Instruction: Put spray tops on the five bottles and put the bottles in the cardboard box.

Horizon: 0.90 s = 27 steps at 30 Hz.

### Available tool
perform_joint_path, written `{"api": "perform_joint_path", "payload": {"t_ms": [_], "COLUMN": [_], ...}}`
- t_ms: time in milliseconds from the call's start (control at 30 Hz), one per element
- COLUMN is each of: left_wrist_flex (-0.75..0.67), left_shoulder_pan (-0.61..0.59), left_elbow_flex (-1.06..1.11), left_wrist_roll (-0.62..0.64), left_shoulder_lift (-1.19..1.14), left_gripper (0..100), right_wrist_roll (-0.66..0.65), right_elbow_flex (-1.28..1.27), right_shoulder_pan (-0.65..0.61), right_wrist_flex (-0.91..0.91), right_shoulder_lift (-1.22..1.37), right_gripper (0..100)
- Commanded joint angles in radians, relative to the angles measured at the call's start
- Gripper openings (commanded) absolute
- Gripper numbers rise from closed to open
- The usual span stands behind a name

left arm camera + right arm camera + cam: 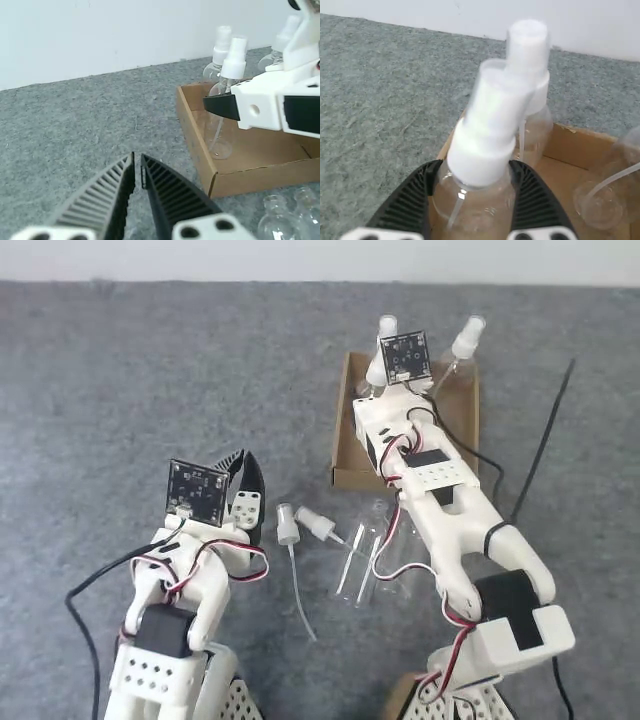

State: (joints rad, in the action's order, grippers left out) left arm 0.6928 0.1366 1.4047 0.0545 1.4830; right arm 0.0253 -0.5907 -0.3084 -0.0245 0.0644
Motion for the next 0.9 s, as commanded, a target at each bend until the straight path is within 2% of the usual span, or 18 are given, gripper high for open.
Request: {"api": "perform_joint_path", "payload": {"t_ms": [0, 167, 267, 733, 867], "left_wrist_flex": [-0.028, -0.029, -0.029, -0.029, -0.029], "left_shoulder_pan": [-0.003, -0.003, -0.003, -0.003, -0.003], "left_elbow_flex": [-0.002, -0.002, -0.002, -0.002, -0.002], "left_wrist_roll": [0.000, 0.000, 0.000, 0.000, 0.000], "left_shoulder_lift": [0.017, 0.014, 0.014, 0.012, 0.012], "left_gripper": [1, 1, 1, 1, 1], "right_wrist_roll": [0.003, 0.003, 0.003, 0.002, -0.066], "right_elbow_flex": [0.005, -0.021, -0.021, -0.015, -0.014], "right_shoulder_pan": [0.005, 0.004, 0.004, -0.002, -0.022], "right_wrist_flex": [0.022, 0.022, 0.022, 0.022, 0.025], "right_shoulder_lift": [-0.015, -0.021, -0.018, -0.027, -0.027], "right_gripper": [4.4, 18.4, 22.7, 23.4, 23.4]}}
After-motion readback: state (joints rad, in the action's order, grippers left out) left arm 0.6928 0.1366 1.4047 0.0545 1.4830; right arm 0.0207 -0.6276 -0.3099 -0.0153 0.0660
